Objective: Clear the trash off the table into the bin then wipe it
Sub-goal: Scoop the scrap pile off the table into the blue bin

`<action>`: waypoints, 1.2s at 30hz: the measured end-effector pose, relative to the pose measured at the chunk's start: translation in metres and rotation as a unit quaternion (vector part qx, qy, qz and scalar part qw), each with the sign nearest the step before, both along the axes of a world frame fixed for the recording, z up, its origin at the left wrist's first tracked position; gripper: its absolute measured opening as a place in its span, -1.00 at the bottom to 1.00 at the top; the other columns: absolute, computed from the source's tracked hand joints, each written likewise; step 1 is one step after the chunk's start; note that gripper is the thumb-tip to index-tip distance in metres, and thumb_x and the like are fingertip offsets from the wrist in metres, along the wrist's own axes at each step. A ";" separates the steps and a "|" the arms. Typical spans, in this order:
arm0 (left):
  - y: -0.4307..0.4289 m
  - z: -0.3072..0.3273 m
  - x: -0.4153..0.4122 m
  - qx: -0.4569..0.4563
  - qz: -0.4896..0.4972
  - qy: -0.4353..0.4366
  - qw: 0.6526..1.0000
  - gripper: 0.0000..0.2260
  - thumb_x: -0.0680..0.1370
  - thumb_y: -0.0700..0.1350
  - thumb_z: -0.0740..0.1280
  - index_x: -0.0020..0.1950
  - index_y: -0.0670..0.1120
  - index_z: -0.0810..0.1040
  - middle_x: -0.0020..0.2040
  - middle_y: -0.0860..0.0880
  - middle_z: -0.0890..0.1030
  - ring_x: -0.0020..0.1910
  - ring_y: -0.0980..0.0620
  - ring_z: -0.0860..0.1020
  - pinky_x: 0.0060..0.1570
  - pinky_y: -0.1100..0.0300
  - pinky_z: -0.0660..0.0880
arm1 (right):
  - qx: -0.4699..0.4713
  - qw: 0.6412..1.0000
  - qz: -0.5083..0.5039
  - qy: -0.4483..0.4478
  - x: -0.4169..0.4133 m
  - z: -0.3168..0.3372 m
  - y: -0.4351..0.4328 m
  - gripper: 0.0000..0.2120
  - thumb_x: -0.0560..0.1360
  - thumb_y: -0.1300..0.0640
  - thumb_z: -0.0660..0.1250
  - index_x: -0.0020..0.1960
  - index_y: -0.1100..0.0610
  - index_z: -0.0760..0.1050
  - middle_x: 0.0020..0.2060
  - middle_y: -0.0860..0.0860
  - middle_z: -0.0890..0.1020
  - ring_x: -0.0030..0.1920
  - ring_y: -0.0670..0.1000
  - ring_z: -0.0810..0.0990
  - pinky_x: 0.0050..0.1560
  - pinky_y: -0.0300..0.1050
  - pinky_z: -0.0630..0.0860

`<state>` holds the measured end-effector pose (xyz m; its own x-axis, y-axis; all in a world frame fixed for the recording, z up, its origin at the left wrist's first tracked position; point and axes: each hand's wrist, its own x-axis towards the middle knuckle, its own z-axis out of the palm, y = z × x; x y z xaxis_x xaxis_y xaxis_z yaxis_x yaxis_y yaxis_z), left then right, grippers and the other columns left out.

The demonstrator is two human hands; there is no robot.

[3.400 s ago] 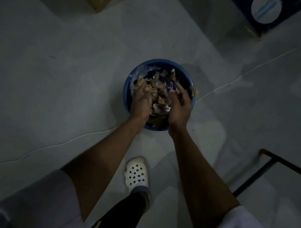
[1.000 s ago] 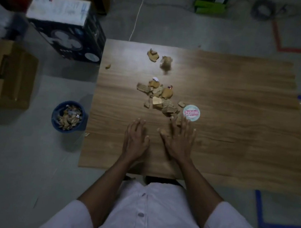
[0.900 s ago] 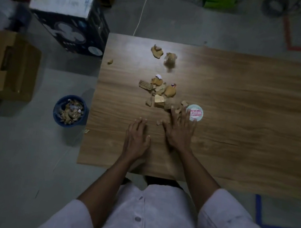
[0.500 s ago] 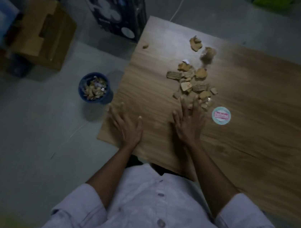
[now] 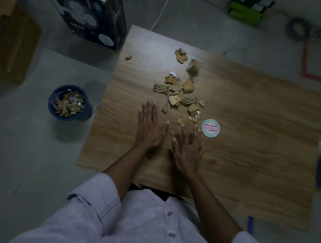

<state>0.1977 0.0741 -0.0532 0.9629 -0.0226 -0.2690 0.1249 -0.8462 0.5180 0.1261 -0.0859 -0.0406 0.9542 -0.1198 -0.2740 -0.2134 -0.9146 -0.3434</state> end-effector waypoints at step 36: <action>0.042 0.003 0.190 0.007 0.224 -0.088 0.971 -0.25 0.53 0.25 0.31 0.64 0.07 0.12 0.66 -0.21 -0.09 0.64 -0.19 -0.11 0.58 -0.07 -0.13 | 0.085 0.991 -0.060 -0.088 0.166 -0.002 -0.013 -0.44 0.55 -0.15 0.34 0.47 -0.05 0.26 0.62 0.12 0.08 0.59 0.20 0.08 0.43 0.36 0.16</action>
